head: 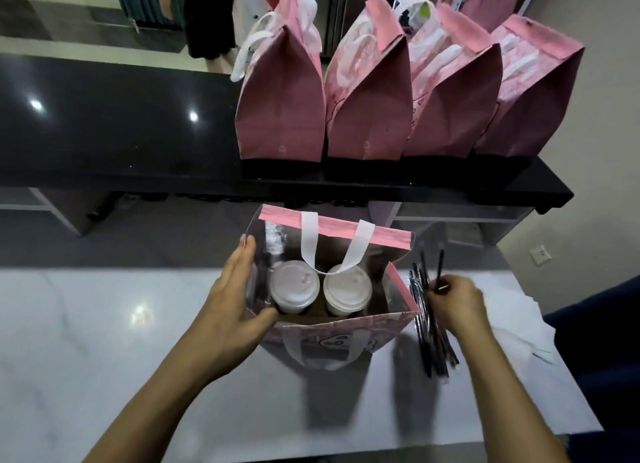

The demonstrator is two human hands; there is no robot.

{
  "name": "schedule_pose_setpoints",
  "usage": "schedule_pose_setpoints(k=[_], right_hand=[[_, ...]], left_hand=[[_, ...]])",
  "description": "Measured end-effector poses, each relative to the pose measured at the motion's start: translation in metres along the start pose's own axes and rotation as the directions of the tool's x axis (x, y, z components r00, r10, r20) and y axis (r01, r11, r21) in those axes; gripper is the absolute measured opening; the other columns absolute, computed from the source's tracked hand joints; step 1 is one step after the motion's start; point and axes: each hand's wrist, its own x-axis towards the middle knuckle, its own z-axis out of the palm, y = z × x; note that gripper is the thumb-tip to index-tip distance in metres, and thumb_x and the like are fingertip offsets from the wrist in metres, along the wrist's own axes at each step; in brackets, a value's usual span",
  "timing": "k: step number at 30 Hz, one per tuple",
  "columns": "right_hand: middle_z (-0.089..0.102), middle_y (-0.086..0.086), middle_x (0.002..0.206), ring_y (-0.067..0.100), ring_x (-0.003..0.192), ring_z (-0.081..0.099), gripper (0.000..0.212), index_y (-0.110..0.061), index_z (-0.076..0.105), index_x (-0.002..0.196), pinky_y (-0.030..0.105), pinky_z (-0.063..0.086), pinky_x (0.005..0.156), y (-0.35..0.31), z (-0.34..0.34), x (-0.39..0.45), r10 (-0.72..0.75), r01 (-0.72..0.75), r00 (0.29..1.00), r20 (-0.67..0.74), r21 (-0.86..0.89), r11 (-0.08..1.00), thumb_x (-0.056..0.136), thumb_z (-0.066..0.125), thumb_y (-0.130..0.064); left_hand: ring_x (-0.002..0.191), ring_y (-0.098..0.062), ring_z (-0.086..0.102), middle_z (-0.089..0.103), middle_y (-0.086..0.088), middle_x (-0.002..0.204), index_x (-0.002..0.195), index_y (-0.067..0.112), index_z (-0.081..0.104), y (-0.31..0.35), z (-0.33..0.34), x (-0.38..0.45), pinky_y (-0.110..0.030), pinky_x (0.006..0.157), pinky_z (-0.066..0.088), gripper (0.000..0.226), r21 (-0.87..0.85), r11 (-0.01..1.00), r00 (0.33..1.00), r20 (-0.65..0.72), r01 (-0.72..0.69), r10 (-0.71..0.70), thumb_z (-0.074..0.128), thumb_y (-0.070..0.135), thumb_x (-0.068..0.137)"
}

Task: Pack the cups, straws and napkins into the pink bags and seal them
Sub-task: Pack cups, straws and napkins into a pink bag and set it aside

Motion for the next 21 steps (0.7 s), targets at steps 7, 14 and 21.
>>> schedule_pose_setpoints(k=[7, 14, 21], right_hand=[[0.074, 0.007, 0.078, 0.031, 0.083, 0.068, 0.011, -0.015, 0.078, 0.085, 0.036, 0.053, 0.073, 0.027, 0.019, -0.002, 0.094, -0.092, 0.995, -0.035, 0.061, 0.994, 0.08, 0.081, -0.024], [0.071, 0.011, 0.086, 0.022, 0.072, 0.059, 0.021, -0.004, 0.074, 0.103, 0.027, 0.041, 0.071, -0.039, -0.066, -0.031, -0.152, 0.202, 0.911, -0.384, 0.092, 0.975, 0.096, 0.065, -0.022], [0.072, -0.011, 0.095, 0.009, 0.084, 0.069, 0.011, -0.026, 0.069, 0.103, 0.022, 0.054, 0.079, -0.146, -0.117, -0.116, -0.732, 0.775, 0.629, -0.261, 0.294, 0.56, 0.097, 0.063, -0.02]], left_hand=[[0.148, 0.007, 0.0, -0.007, 0.029, 0.162, 0.157, 0.041, -0.004, 0.0, -0.001, -0.003, -0.027, 0.122, 0.015, 0.098, -0.015, 1.0, 1.0, 0.023, -0.009, 0.009, 0.052, 0.042, 0.077], [0.148, 0.009, -0.002, -0.012, 0.033, 0.16, 0.156, 0.043, -0.008, -0.001, -0.001, -0.003, -0.023, 0.12, 0.014, 0.102, -0.008, 1.0, 0.999, 0.031, -0.019, 0.019, 0.042, 0.061, 0.069], [0.146, 0.007, -0.001, -0.013, 0.026, 0.162, 0.156, 0.04, -0.01, 0.001, 0.0, 0.003, -0.023, 0.117, 0.013, 0.109, -0.034, 0.999, 1.0, 0.019, 0.012, -0.011, 0.045, 0.067, 0.066]])
